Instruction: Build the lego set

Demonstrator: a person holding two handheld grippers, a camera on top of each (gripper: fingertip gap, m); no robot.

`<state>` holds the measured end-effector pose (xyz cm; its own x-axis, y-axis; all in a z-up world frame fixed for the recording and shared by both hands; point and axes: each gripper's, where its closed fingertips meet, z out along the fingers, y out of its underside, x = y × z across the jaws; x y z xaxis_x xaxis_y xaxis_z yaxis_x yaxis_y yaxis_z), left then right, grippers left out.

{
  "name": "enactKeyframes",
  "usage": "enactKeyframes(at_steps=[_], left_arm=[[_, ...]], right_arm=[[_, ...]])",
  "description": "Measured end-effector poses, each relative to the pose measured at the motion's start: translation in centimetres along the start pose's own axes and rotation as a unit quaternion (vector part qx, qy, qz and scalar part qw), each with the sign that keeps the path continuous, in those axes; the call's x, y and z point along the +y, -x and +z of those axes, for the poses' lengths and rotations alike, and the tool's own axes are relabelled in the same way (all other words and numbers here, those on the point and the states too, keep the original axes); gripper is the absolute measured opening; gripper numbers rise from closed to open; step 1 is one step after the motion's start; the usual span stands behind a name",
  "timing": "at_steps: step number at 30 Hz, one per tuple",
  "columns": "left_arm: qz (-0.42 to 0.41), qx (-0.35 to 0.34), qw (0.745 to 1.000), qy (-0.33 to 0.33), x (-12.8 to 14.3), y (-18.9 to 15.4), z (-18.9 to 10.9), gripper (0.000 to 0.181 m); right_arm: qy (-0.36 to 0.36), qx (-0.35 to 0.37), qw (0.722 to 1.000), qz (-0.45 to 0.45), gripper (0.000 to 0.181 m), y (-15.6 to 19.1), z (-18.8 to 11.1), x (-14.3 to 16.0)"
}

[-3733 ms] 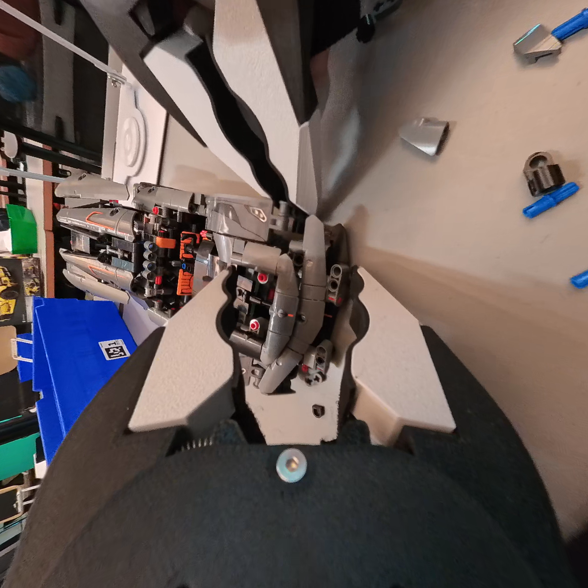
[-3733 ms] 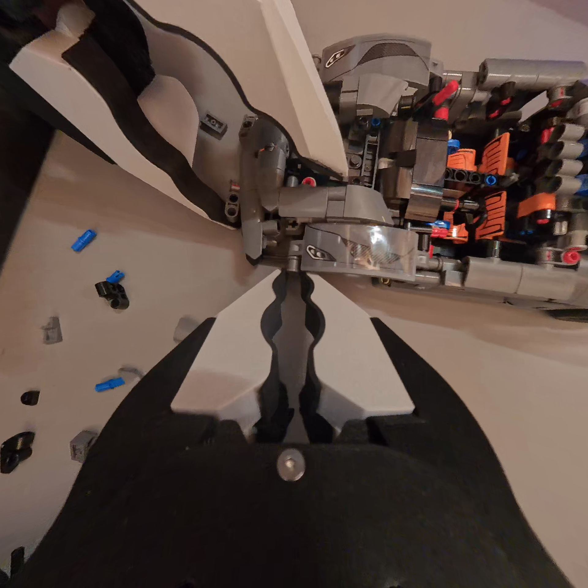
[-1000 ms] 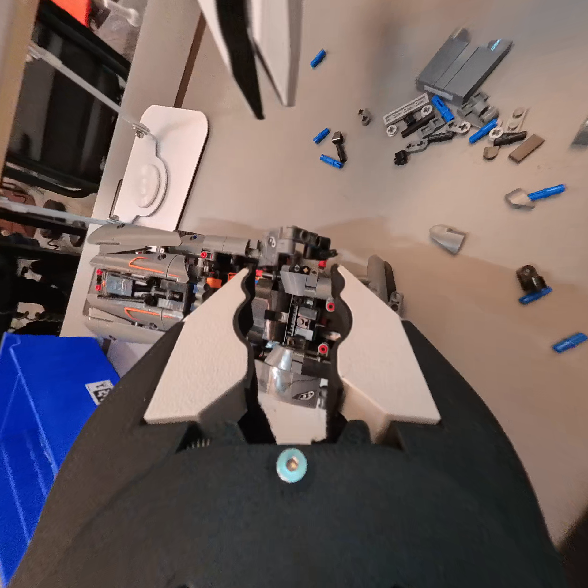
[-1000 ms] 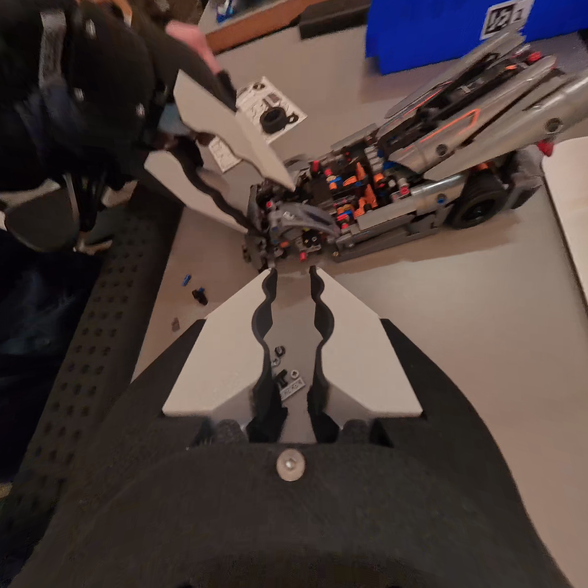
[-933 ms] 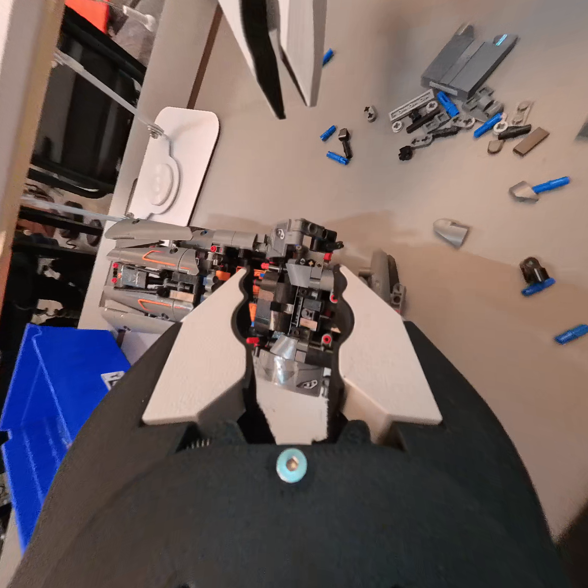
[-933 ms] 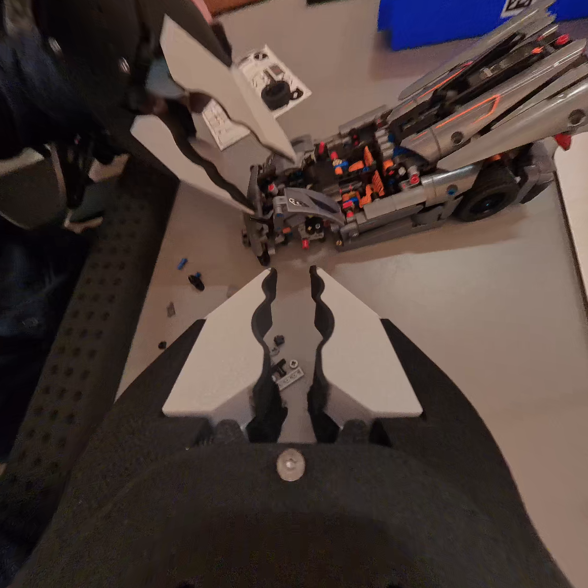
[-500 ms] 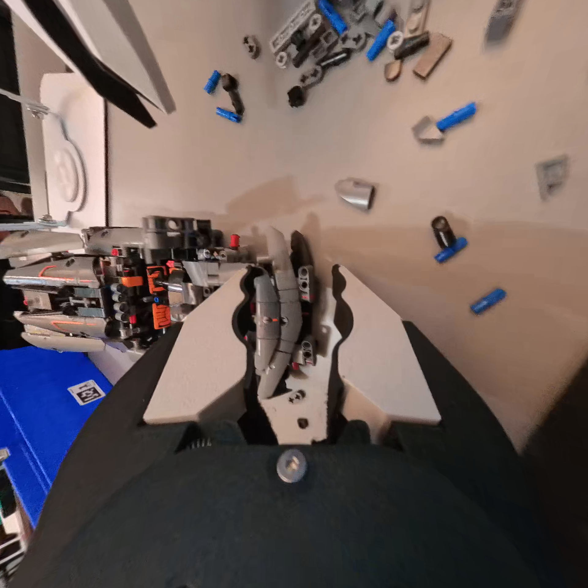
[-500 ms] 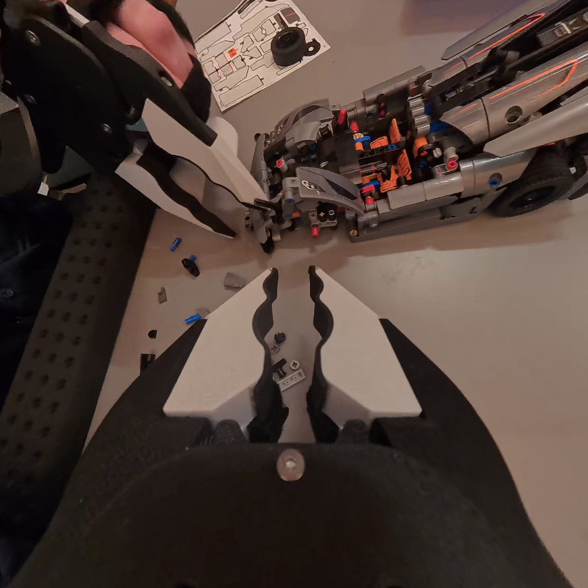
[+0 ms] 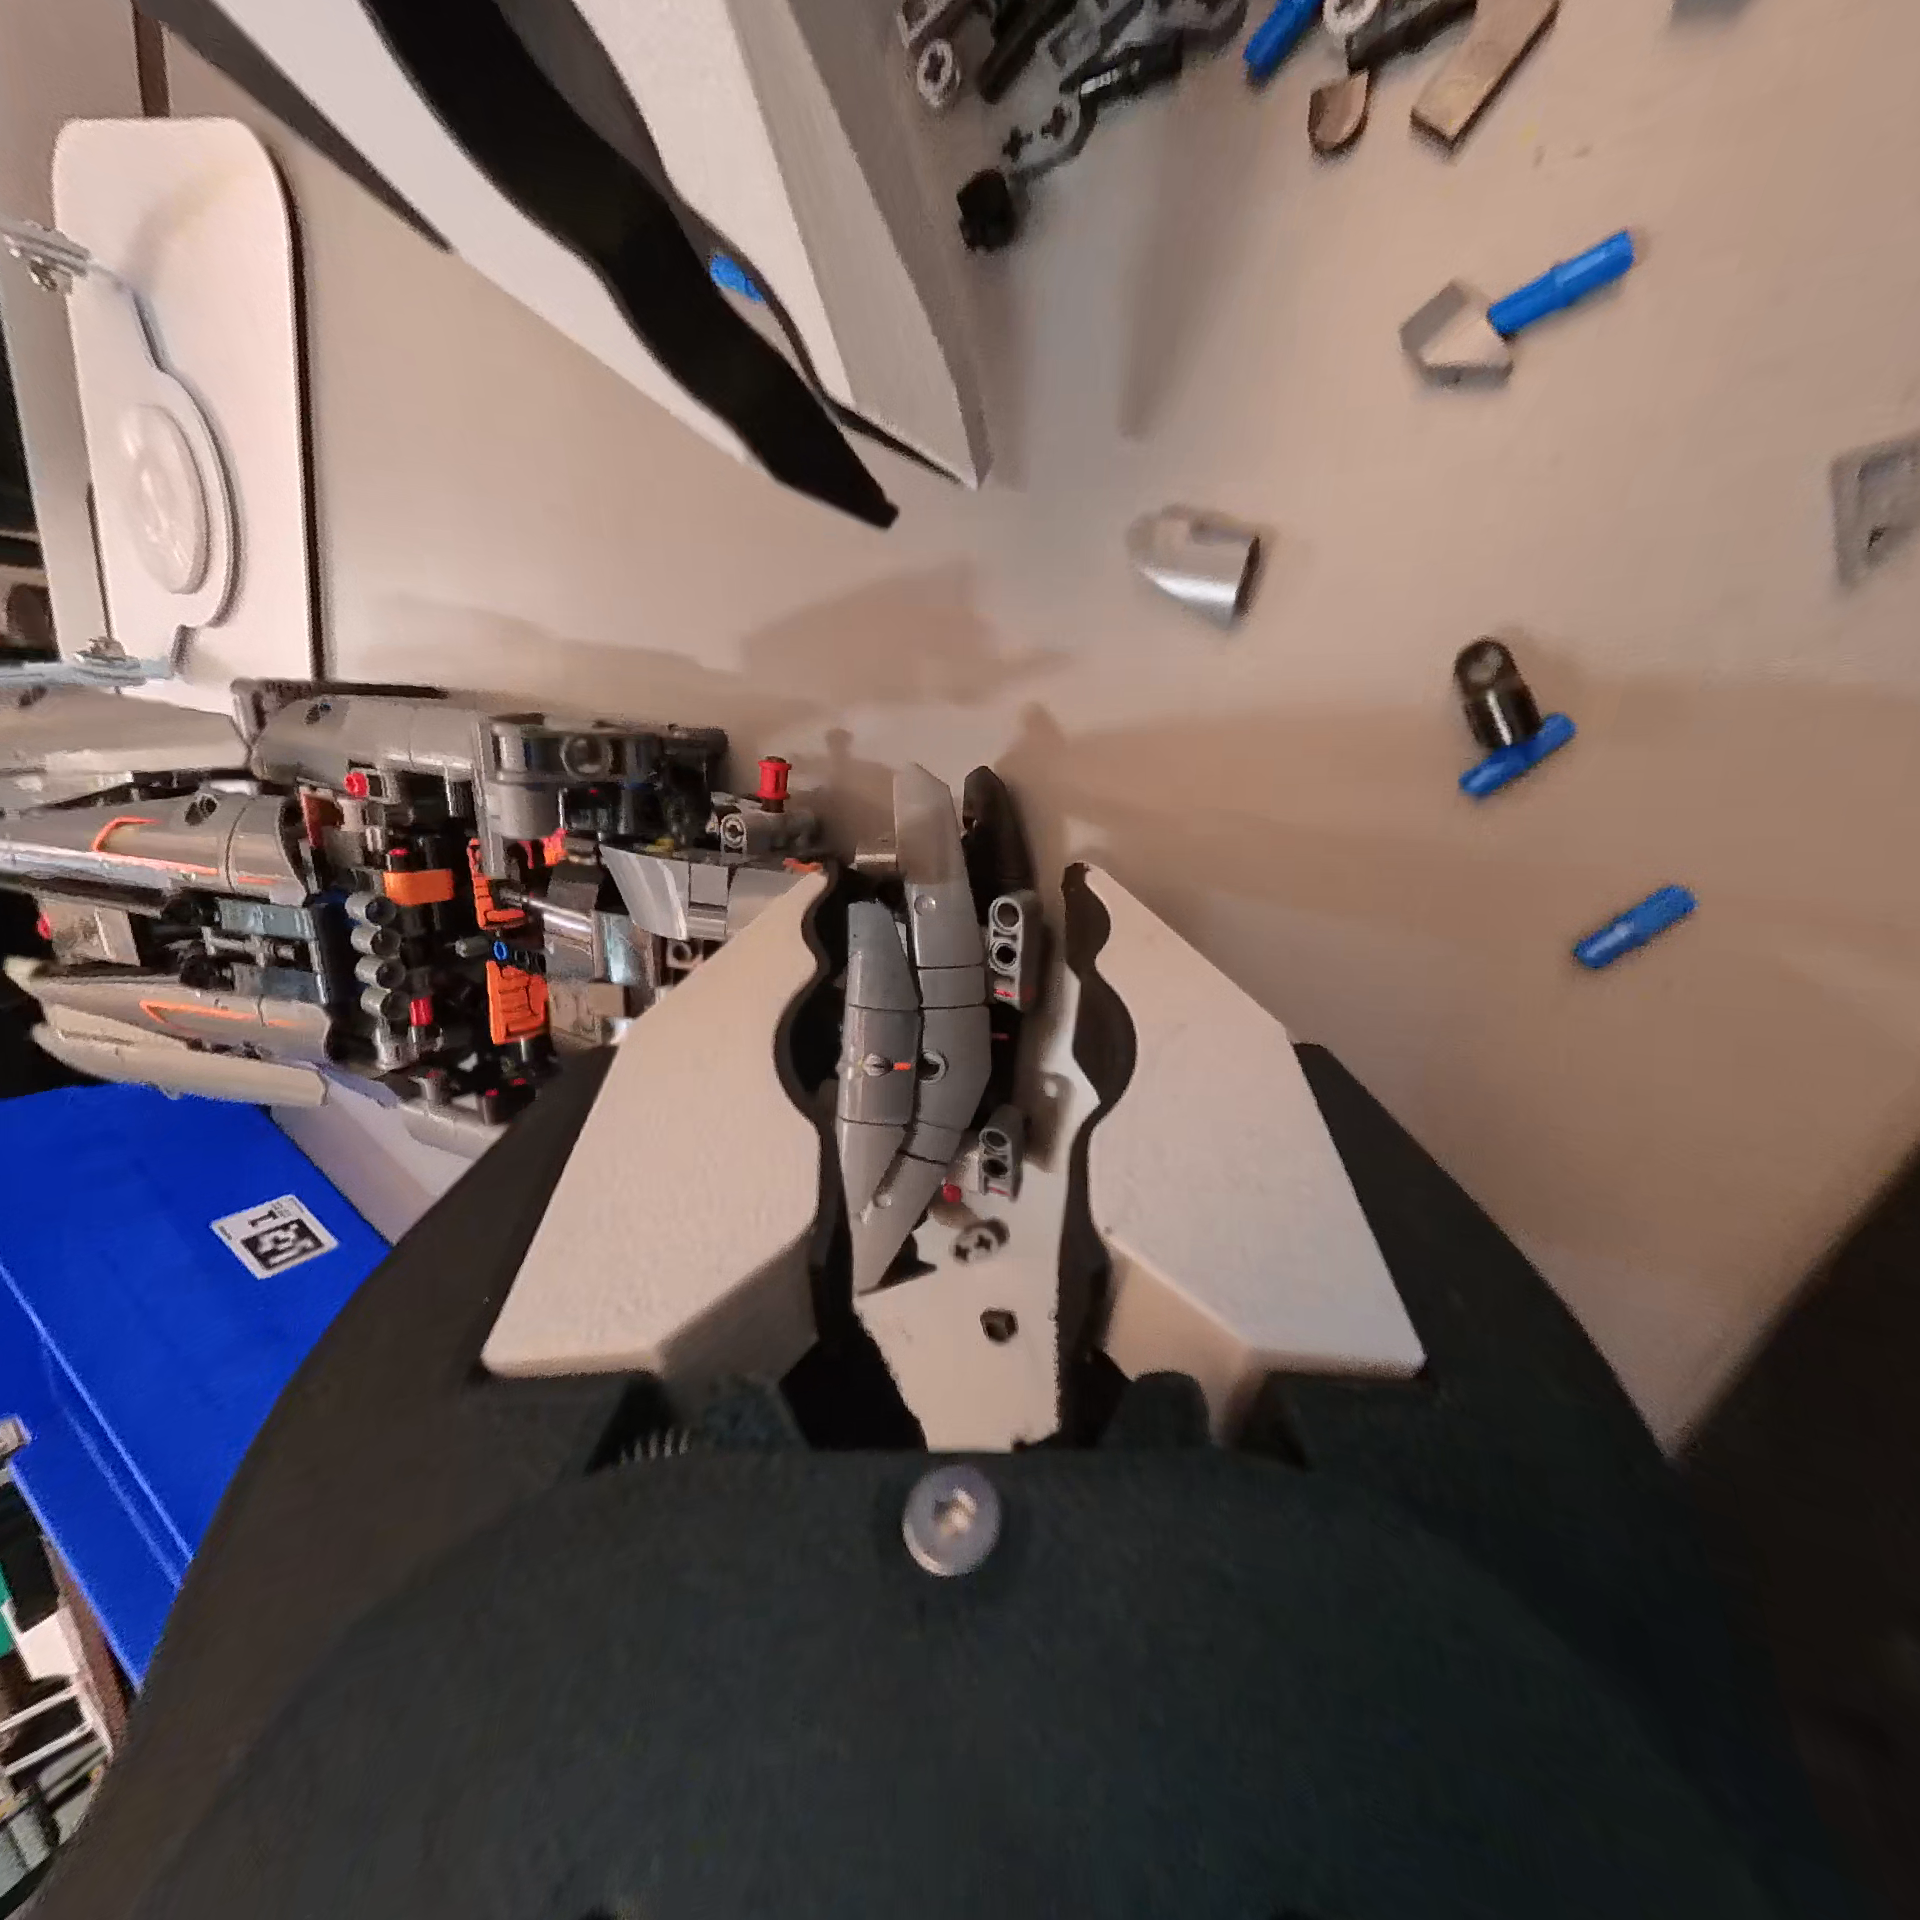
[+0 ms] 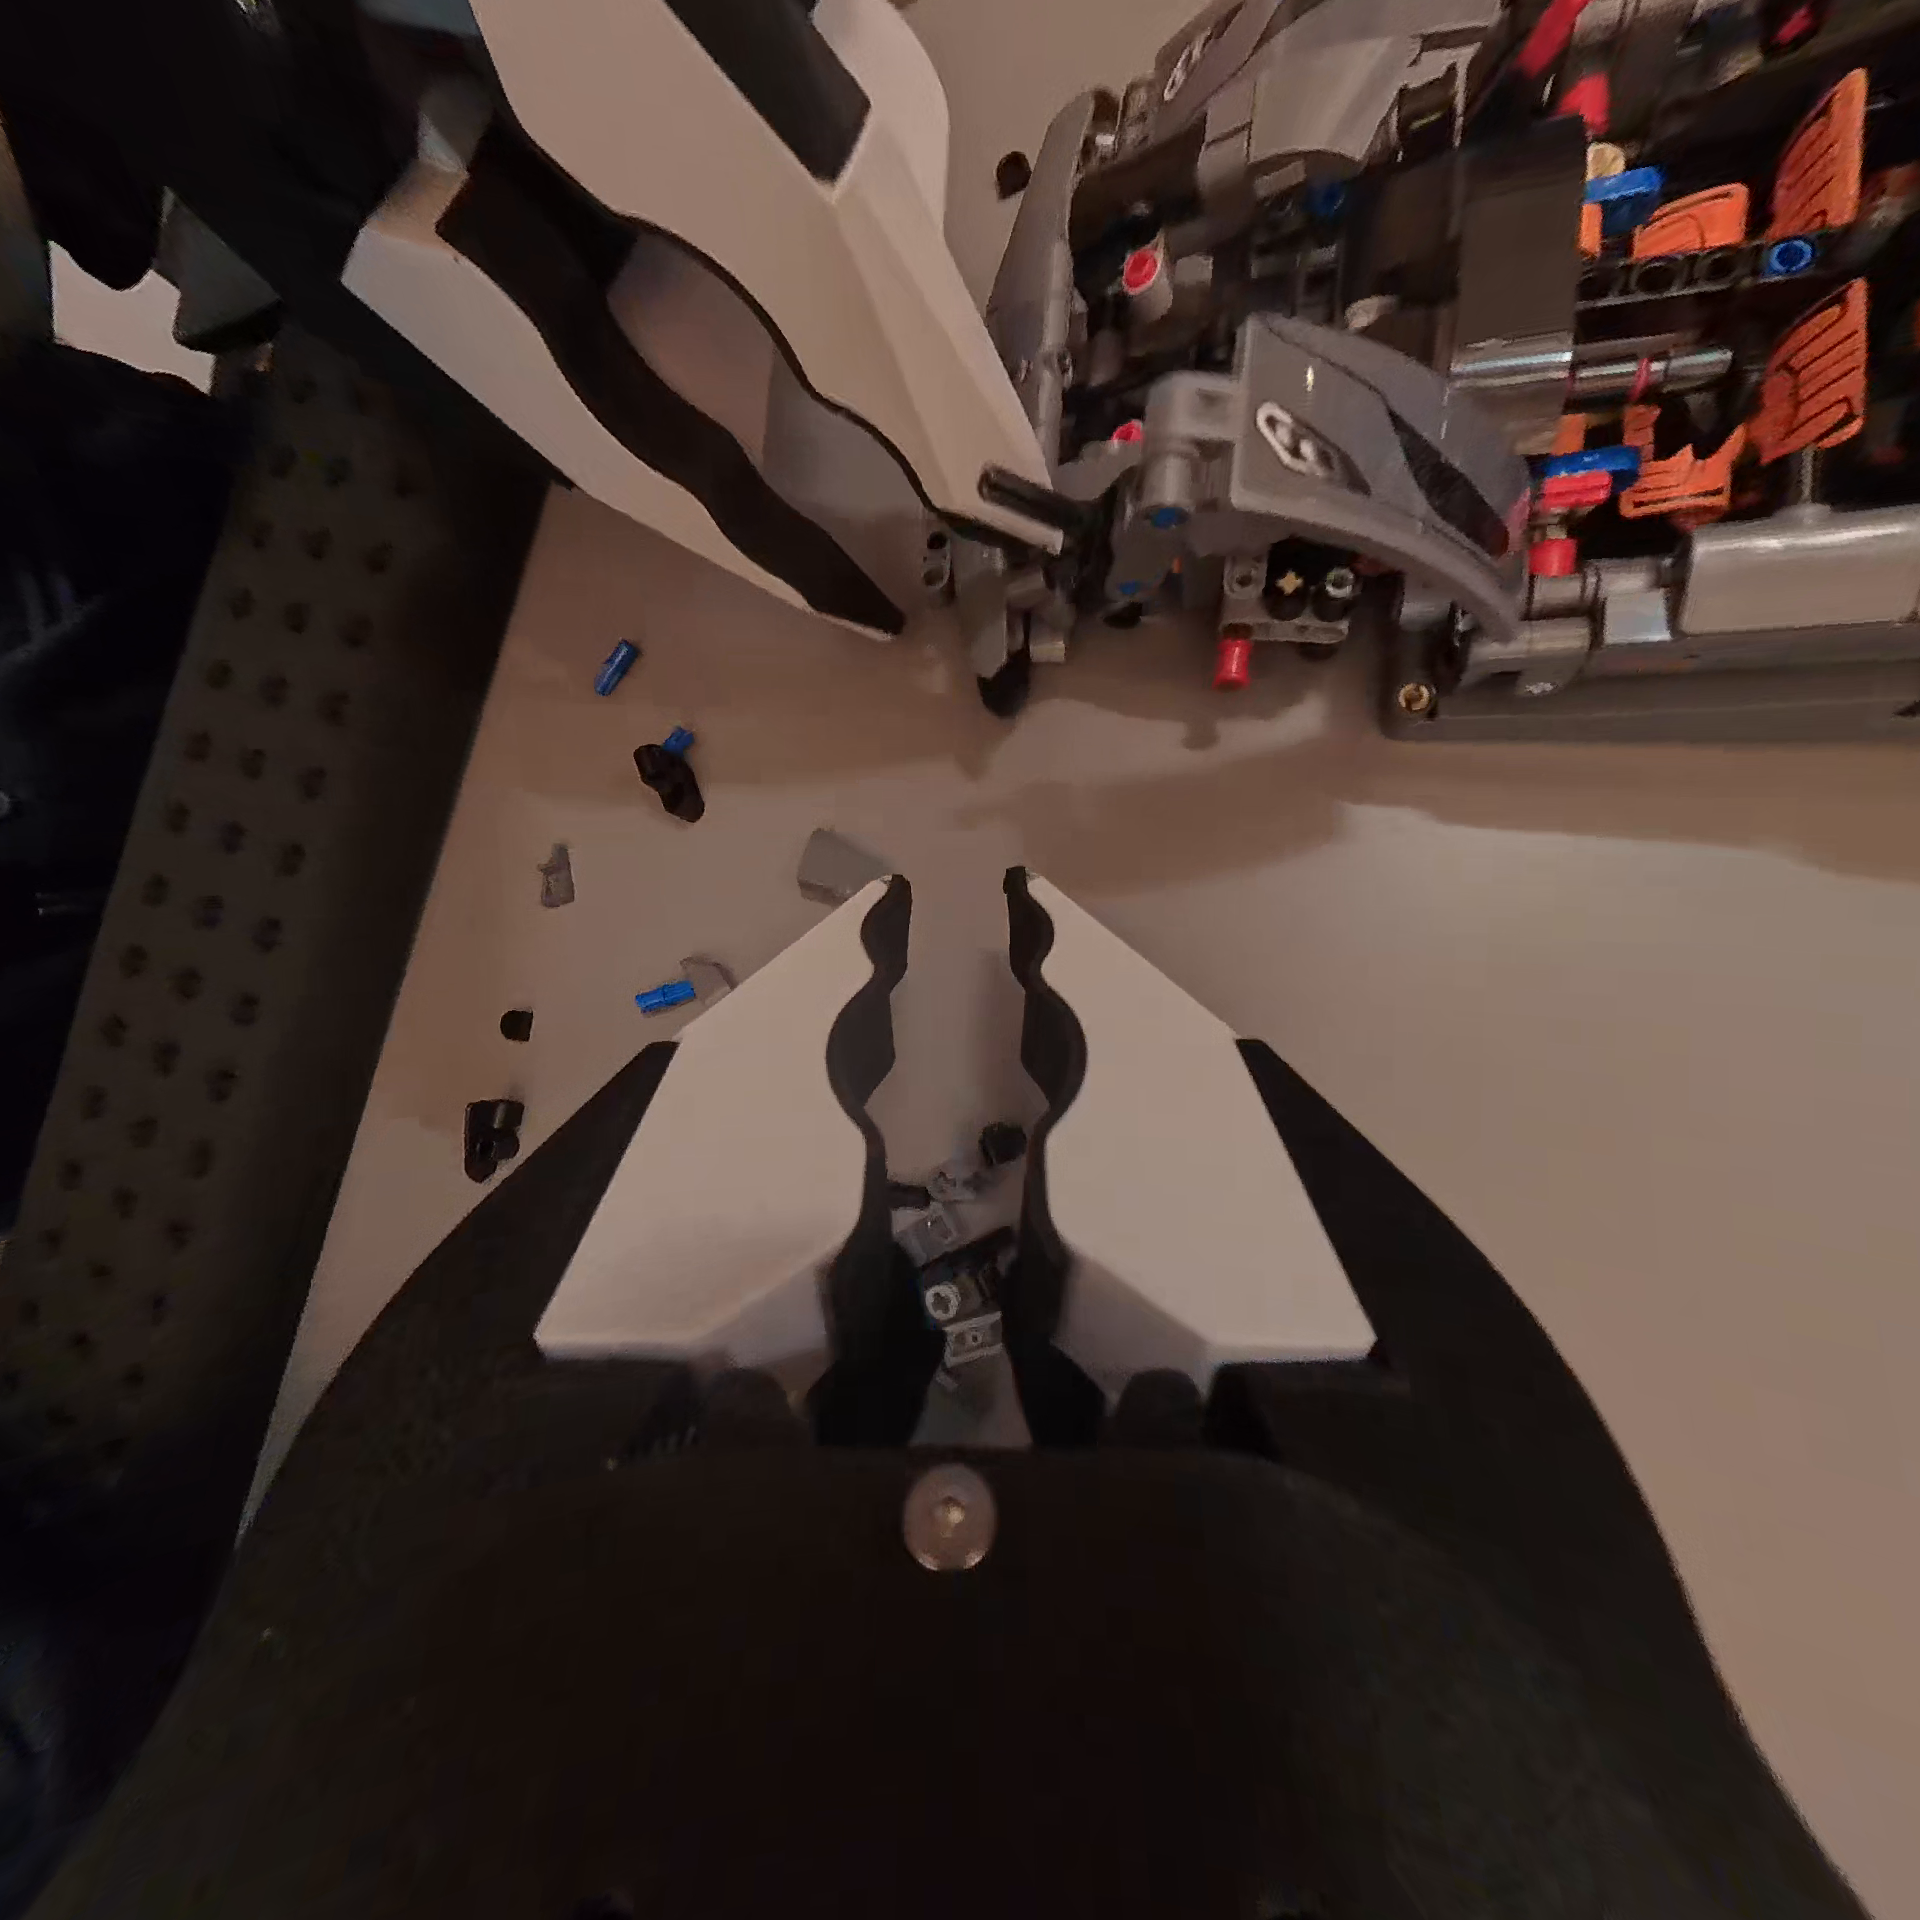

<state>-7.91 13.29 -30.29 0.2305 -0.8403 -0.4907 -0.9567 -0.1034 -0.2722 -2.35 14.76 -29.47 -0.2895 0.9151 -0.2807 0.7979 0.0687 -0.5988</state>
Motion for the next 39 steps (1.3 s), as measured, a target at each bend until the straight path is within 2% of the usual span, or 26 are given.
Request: enactKeyframes(at_steps=[5, 16, 18, 20, 24, 27, 31, 34, 39], left_arm=[[0.001, 0.006, 1.0, 0.004, 2.1, -0.6, -1.0, 0.043], [-0.05, 0.009, 0.999, 0.017, 6.3, -0.5, -2.8, 0.041], [-0.064, 0.01, 0.998, 0.004, 6.5, -0.3, -3.2, 0.043], [-0.076, -0.015, 0.997, -0.011, 6.5, 0.5, -4.0, 0.052], [-0.096, -0.041, 0.994, -0.037, 6.2, 1.1, -5.5, 0.052], [-0.098, -0.045, 0.993, -0.041, 5.7, 0.6, -5.8, 0.05], [-0.1, -0.044, 0.993, -0.038, 5.1, -0.1, -5.8, 0.048], [-0.1, -0.042, 0.993, -0.052, 4.1, -0.7, -6.0, 0.047], [-0.103, -0.044, 0.992, -0.05, 4.1, -1.3, -5.8, 0.046]], right_arm=[[-0.01, -0.001, 1.0, 0.005, 0.018, -0.2, -0.2, -0.1], [-0.01, 0.0, 1.0, 0.002, 0.019, -0.2, 0.2, -0.3], [-0.016, 0.003, 1.0, 0.002, 0.02, -0.3, 0.0, -0.5], [-0.021, 0.006, 1.0, 0.001, 0.021, -0.3, -0.4, -0.6], [-0.017, -0.007, 1.0, -0.005, 0.022, 0.4, -0.8, -0.4], [0.013, -0.019, 1.0, -0.019, 0.021, 1.3, 0.3, -0.1], [0.094, -0.028, 0.995, -0.018, 0.024, 2.1, 2.6, 1.4], [0.105, -0.027, 0.994, -0.027, 0.025, 2.4, 3.2, 1.2], [0.116, -0.028, 0.992, -0.04, 0.015, 2.7, 3.5, 1.3]])
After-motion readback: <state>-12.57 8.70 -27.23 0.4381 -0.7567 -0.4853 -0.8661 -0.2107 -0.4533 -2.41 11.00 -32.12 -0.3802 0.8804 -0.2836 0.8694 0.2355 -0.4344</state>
